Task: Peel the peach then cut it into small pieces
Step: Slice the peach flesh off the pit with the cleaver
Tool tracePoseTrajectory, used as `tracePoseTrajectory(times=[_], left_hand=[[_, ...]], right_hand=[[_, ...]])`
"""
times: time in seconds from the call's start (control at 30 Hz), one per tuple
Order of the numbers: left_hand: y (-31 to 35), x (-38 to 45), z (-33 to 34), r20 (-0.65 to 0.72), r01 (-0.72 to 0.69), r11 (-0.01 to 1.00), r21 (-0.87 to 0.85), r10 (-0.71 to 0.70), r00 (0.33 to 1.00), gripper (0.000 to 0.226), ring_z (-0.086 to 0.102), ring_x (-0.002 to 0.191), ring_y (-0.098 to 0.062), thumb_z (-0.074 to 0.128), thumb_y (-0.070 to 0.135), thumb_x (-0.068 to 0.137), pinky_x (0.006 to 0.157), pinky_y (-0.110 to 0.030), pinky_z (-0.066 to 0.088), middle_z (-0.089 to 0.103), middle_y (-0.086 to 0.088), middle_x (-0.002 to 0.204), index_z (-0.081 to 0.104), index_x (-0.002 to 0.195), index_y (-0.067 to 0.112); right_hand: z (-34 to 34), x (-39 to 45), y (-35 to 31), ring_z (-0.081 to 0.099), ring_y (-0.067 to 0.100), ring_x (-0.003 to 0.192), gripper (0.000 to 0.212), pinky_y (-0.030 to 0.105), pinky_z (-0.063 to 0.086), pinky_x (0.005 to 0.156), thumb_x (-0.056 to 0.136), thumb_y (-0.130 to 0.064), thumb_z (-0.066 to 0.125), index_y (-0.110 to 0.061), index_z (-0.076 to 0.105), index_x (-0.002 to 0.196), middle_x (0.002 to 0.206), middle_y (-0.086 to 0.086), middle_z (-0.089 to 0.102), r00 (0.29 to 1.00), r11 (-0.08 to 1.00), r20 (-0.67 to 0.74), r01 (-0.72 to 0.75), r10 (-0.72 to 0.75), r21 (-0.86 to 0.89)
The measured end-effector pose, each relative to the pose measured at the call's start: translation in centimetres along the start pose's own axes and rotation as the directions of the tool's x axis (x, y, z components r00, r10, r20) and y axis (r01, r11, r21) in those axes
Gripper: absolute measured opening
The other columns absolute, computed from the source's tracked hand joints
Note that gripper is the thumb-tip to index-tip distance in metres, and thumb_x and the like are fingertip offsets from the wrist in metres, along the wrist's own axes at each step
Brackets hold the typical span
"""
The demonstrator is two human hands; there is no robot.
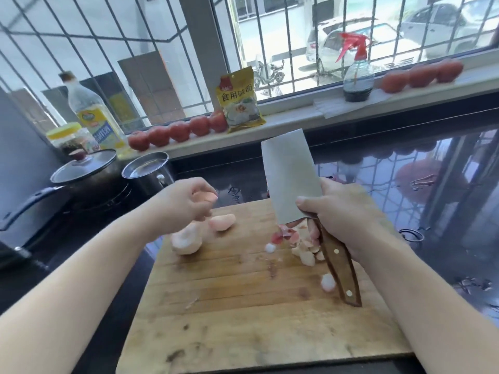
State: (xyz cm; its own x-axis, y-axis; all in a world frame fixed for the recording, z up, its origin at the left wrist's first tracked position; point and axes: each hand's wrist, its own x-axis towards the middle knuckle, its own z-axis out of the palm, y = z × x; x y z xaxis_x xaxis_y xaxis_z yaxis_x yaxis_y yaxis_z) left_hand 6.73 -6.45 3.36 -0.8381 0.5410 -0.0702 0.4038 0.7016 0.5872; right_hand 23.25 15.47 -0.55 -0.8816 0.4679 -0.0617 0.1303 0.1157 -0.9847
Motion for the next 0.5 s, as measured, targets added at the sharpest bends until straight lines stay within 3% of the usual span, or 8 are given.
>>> tracePoseTrajectory(times=[0.1,0.2,0.3,0.4,0.43,0.5], left_hand=[[-1.6,1.7,-1.6,-0.016,0.020,0.987,0.162,-0.017,1.000,0.012,0.071,0.084,-0.013,0.071,0.022,0.097,0.069,-0.020,0.051,0.073,0.006,0.098,0.075,0.108,0.027],[-4.0,3.2,-1.7,0.104,0.123,0.973,0.197,-0.145,0.984,0.016,0.072,0.087,-0.016,0.082,0.032,0.089,0.075,-0.026,0.057,0.075,-0.001,0.099,0.075,0.102,0.027],[-5.6,4.1,-1.8,0.145,0.195,0.968,0.159,-0.218,0.965,0.023,0.072,0.094,-0.021,0.088,0.037,0.082,0.081,-0.031,0.059,0.077,-0.003,0.098,0.078,0.095,0.021],[-6.1,4.2,-1.9,0.228,0.218,0.972,0.085,-0.232,0.946,0.009,0.071,0.104,-0.023,0.082,0.031,0.089,0.086,-0.031,0.059,0.077,-0.001,0.105,0.083,0.095,0.024],[-6.1,4.0,-1.8,0.208,0.220,0.973,0.072,-0.230,0.951,0.007,0.071,0.102,-0.022,0.076,0.028,0.094,0.087,-0.032,0.059,0.077,0.000,0.107,0.082,0.097,0.025],[-6.1,3.0,-1.7,0.020,0.232,0.972,0.025,-0.232,0.972,0.015,0.070,0.093,-0.019,0.066,0.030,0.101,0.085,-0.035,0.057,0.075,-0.002,0.106,0.078,0.098,0.021]], right_hand=[[0.5,-0.6,-0.4,0.049,0.019,0.036,0.021,0.018,0.040,0.038,0.098,-0.007,0.052,-0.016,0.059,0.116,0.045,0.009,0.056,0.998,0.999,0.060,0.025,-0.023,-0.027],[0.8,-0.6,-0.4,0.047,0.024,0.041,0.025,0.026,0.046,0.045,0.099,-0.005,0.049,-0.015,0.056,0.121,0.045,0.007,0.059,0.993,1.000,0.121,0.018,-0.017,-0.009],[0.6,-0.6,-0.4,0.047,0.023,0.040,0.024,0.024,0.046,0.044,0.100,-0.005,0.048,-0.017,0.056,0.119,0.044,0.005,0.060,0.993,1.000,0.116,0.025,-0.024,-0.007],[0.6,-0.6,-0.5,0.047,0.023,0.041,0.024,0.025,0.046,0.044,0.101,-0.005,0.047,-0.018,0.055,0.119,0.044,0.003,0.060,0.991,1.000,0.132,0.027,-0.027,0.002],[0.6,-0.5,-0.4,0.047,0.025,0.042,0.024,0.025,0.046,0.043,0.101,-0.004,0.047,-0.017,0.055,0.120,0.045,0.003,0.061,0.990,1.000,0.140,0.023,-0.024,0.008],[0.6,-0.4,-0.3,0.047,0.027,0.043,0.025,0.027,0.045,0.043,0.101,-0.005,0.047,-0.016,0.054,0.121,0.046,0.005,0.061,0.988,1.000,0.151,0.014,-0.016,0.010]])
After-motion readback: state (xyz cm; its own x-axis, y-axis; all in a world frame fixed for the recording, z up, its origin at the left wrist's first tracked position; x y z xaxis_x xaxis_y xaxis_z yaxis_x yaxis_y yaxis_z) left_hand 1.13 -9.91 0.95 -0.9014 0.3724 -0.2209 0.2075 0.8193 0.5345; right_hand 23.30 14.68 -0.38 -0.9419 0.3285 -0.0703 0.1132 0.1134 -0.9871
